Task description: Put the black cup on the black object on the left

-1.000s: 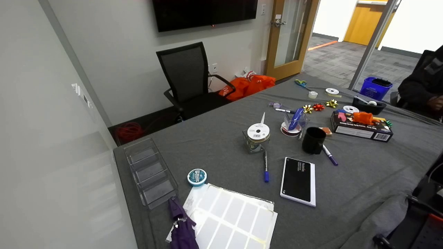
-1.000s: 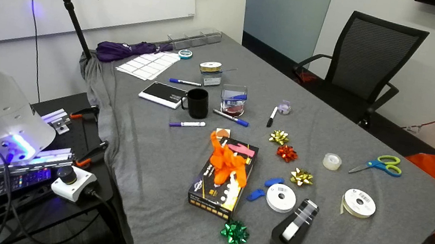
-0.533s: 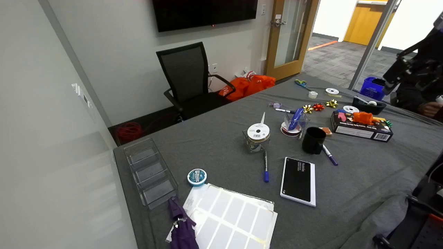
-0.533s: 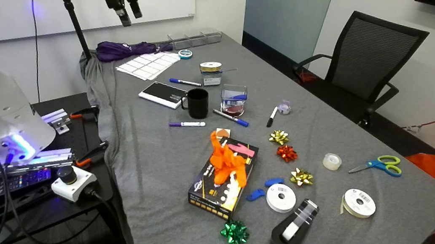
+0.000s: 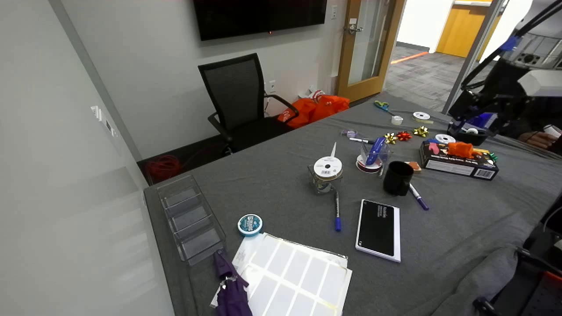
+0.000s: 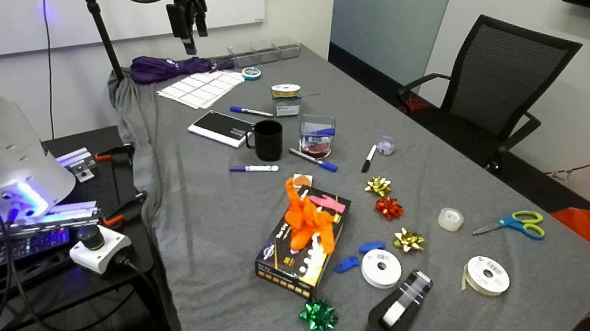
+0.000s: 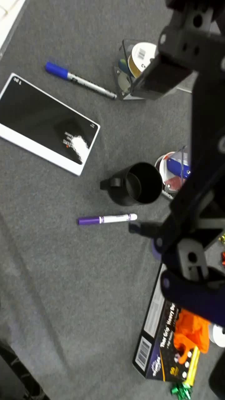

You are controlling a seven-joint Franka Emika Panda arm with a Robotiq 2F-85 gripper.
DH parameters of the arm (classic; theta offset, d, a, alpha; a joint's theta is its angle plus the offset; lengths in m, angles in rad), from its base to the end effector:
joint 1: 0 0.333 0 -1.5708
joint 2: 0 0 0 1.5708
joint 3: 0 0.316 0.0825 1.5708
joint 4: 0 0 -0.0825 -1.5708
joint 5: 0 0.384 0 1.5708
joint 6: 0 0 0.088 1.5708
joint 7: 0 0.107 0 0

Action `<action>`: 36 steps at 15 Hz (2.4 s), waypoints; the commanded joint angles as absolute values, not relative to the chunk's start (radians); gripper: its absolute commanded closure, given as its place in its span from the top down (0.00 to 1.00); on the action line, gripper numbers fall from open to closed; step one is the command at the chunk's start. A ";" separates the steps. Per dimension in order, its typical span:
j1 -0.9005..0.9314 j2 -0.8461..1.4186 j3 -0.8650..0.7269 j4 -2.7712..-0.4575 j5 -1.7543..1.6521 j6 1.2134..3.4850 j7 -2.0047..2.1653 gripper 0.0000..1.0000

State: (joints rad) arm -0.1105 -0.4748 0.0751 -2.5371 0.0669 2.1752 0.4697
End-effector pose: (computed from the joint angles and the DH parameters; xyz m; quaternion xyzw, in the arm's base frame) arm 0.4059 -0.0113 0.4463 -0.9613 0.2694 -0.0524 0.0230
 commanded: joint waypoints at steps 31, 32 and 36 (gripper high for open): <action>-0.067 0.186 -0.026 -2.446 0.069 2.726 0.436 1.00; -0.060 0.214 -0.028 -2.438 0.075 2.751 0.438 1.00; -0.046 0.304 -0.019 -2.402 0.149 2.828 0.407 1.00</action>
